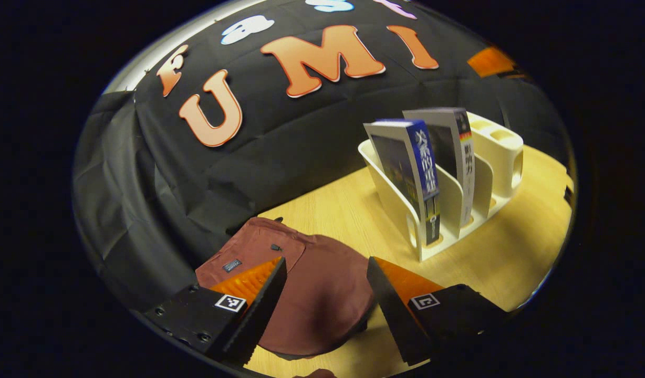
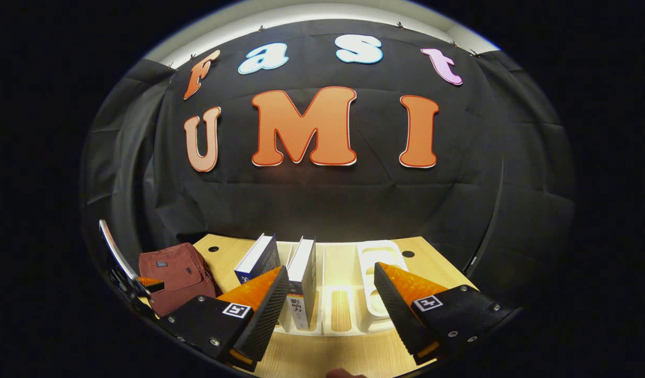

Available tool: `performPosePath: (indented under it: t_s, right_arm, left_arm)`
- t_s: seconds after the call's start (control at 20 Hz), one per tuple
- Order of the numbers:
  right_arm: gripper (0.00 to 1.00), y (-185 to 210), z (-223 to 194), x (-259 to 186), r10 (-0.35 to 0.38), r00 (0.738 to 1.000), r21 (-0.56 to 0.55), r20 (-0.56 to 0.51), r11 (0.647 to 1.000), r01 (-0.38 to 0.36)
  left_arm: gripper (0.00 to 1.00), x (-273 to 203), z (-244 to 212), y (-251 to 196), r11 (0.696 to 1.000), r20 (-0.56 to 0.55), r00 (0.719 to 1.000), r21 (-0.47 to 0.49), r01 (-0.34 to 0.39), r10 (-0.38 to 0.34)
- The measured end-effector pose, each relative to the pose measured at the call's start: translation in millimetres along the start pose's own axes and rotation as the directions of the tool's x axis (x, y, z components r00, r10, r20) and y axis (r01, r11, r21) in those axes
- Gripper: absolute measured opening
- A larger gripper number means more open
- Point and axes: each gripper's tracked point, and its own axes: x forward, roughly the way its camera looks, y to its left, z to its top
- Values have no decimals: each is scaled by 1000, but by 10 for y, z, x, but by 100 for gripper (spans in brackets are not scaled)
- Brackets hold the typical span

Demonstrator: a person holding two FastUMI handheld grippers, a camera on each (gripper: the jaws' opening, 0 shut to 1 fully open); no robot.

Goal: Open the schoolbag, grab two books from the bookshelf and put them into the schoolbag.

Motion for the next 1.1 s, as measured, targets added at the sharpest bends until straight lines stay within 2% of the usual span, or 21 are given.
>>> performPosePath:
  t_s: [0.25,0.45,0.7,0.85,0.95,1.0,1.1]
  right_arm:
    - [96,-101,-66,13,-26,999,-6,-20,1000,26]
    - [96,-161,-83,52,-35,999,-4,-25,999,35]
    - [96,-185,-82,81,-31,999,8,-20,999,31]
    - [96,-185,-88,84,-13,1000,18,-19,1000,14]
    - [96,-223,-78,92,-1,1000,23,-10,1000,1]
    - [96,-242,-72,92,8,1000,29,-6,1000,-8]
    - [96,-301,-61,99,26,1000,36,2,999,-26]
  left_arm:
    - [98,170,-610,-201,992,-138,990,123,38,-21]
    - [98,268,-860,-237,974,-212,977,219,61,-14]
    - [96,312,-1009,-91,948,-246,966,317,-2,84]
    - [94,304,-942,-127,929,-242,965,371,-4,101]
    - [79,317,-903,-161,922,-253,963,388,8,98]
    - [59,270,-898,-168,923,-270,958,385,13,99]
    - [43,245,-838,-115,929,-291,951,370,14,101]
